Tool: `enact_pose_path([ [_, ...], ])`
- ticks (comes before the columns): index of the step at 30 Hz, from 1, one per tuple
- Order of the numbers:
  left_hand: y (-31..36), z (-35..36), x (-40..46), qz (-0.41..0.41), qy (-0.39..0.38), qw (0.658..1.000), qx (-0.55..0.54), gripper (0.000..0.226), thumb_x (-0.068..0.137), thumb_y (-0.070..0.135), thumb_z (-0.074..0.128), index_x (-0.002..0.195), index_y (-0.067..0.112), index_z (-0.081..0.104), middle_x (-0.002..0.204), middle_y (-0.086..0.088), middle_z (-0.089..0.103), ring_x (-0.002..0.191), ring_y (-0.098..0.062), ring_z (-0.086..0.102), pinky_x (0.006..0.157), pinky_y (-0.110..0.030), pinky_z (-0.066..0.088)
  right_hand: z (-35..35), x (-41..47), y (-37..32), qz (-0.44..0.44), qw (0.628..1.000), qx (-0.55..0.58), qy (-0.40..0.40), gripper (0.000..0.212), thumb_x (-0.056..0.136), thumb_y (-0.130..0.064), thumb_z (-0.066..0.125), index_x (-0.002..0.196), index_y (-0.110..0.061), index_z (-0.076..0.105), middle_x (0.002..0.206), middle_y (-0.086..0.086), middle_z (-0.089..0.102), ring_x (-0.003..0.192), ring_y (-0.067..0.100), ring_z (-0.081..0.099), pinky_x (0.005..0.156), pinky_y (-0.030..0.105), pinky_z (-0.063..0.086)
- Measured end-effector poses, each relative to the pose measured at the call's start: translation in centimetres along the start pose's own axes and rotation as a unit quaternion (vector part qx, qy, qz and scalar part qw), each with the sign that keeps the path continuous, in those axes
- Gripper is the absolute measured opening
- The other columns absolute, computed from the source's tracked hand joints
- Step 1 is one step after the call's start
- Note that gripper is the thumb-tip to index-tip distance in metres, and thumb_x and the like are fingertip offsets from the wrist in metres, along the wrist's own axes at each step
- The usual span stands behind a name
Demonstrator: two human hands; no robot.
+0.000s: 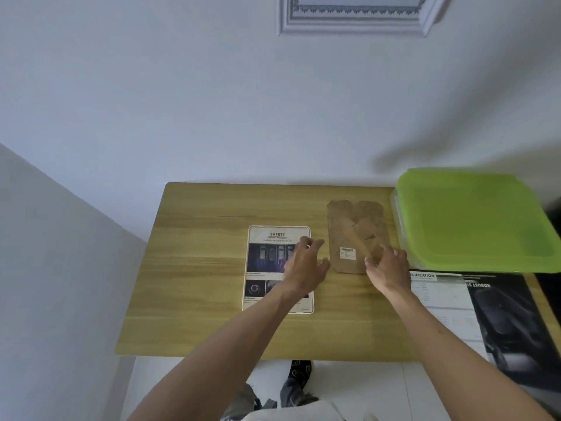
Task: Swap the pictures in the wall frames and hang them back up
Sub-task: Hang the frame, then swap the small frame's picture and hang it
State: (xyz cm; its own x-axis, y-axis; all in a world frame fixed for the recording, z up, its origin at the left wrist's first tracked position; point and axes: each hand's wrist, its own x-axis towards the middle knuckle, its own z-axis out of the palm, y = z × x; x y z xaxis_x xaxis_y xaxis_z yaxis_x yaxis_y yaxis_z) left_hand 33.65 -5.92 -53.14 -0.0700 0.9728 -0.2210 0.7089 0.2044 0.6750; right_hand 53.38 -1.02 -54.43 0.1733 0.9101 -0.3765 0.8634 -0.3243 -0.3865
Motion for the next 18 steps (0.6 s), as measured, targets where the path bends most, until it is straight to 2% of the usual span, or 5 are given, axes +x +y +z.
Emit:
enact_pose_path([
  [4,3.1,3.0,1.6,-0.072,-0.067,0.995,-0.025,0.06,0.086,0.022,0.059,0.143,0.014,0.041,0.138,-0.009,0.04,0.118,-0.032,0.053,0.095,-0.043,0.049,-0.4,1.0,0.6,0.014,1.0,0.002,-0.019,0.063,0.095,-0.034,0.059,0.151,-0.018,0.033,0.151,0.014,0.033,0.136,0.034,0.041,0.102,0.047,0.044],
  [8,4.1,4.4,3.4,-0.147,-0.066,0.985,-0.06,0.056,0.081,0.01,0.06,0.135,0.008,0.046,0.135,-0.011,0.041,0.112,-0.032,0.055,0.09,-0.039,0.052,-0.2,1.5,0.8,0.03,0.999,0.017,-0.032,0.061,0.094,-0.031,0.06,0.149,-0.019,0.035,0.146,0.016,0.038,0.136,0.034,0.038,0.102,0.046,0.043],
  [12,4.4,4.7,4.6,-0.231,-0.031,0.955,-0.186,0.057,0.076,0.004,0.066,0.13,0.007,0.049,0.125,-0.008,0.054,0.101,-0.025,0.057,0.079,-0.033,0.053,-0.3,2.0,1.0,0.063,0.996,0.063,-0.024,0.06,0.09,-0.031,0.064,0.145,-0.018,0.042,0.142,0.017,0.042,0.131,0.036,0.042,0.1,0.047,0.045],
  [15,4.0,4.2,5.2,-0.28,-0.02,0.934,-0.222,0.054,0.072,0.007,0.07,0.124,0.006,0.055,0.109,-0.007,0.059,0.097,-0.026,0.057,0.079,-0.033,0.052,-0.7,2.2,1.1,0.097,0.987,0.127,-0.004,0.057,0.09,-0.03,0.063,0.143,-0.018,0.045,0.139,0.014,0.053,0.125,0.035,0.051,0.097,0.044,0.049],
  [18,2.7,4.1,5.8,-0.258,0.006,0.945,-0.199,0.038,0.072,0.024,0.065,0.109,0.014,0.066,0.104,-0.008,0.067,0.088,-0.024,0.068,0.078,-0.039,0.059,-1.2,2.2,0.8,0.145,0.959,0.244,-0.008,0.057,0.09,-0.026,0.063,0.143,-0.014,0.046,0.14,0.008,0.055,0.125,0.029,0.053,0.093,0.035,0.043],
])
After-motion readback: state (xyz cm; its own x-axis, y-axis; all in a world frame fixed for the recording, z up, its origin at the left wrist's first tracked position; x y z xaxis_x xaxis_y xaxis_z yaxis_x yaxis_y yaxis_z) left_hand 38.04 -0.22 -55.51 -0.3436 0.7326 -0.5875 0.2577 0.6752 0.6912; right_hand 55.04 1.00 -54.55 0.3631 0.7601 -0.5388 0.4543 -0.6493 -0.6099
